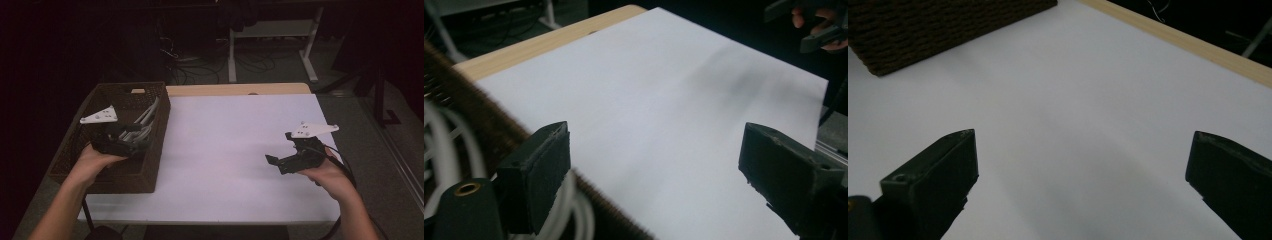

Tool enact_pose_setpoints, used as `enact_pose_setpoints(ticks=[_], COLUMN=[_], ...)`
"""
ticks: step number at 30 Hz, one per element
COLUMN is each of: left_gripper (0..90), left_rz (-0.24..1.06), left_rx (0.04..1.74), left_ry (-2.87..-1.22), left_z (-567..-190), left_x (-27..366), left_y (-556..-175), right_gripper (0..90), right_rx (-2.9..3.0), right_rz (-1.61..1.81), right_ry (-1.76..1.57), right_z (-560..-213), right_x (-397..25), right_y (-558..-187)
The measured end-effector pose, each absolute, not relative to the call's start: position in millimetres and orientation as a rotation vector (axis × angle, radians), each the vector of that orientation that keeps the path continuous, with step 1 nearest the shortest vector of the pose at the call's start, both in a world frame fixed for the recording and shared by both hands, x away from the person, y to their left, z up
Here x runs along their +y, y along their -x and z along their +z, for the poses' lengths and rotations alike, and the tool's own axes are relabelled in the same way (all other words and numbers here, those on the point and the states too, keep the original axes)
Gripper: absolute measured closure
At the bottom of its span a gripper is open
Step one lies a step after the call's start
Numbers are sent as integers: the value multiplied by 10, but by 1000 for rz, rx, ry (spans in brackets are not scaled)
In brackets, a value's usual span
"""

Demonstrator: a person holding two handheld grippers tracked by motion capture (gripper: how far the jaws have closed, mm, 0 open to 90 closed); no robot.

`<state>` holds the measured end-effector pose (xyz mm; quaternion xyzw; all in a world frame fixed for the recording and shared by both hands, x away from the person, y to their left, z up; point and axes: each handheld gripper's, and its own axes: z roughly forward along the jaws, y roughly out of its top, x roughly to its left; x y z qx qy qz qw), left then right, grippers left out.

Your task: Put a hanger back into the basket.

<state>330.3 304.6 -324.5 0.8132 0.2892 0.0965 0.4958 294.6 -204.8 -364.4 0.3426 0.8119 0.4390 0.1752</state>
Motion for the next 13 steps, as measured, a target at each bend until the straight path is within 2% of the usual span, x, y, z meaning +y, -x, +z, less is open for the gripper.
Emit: enact_pose_setpoints(ticks=[9, 13], left_gripper=[0, 0], left_rz=[244, 245], left_rx=[687, 701], left_ry=[-1979, -1978], left_z=[-3339, -3369], left_x=[2936, 2949], left_y=[-3299, -3298], right_gripper=[3, 3], right_rx=[2312, 2312], right_rz=[1277, 1277], right_ry=[-920, -922], right_z=[-3541, -3549], right_x=[-2009, -2014], right_y=[-2941, -2954])
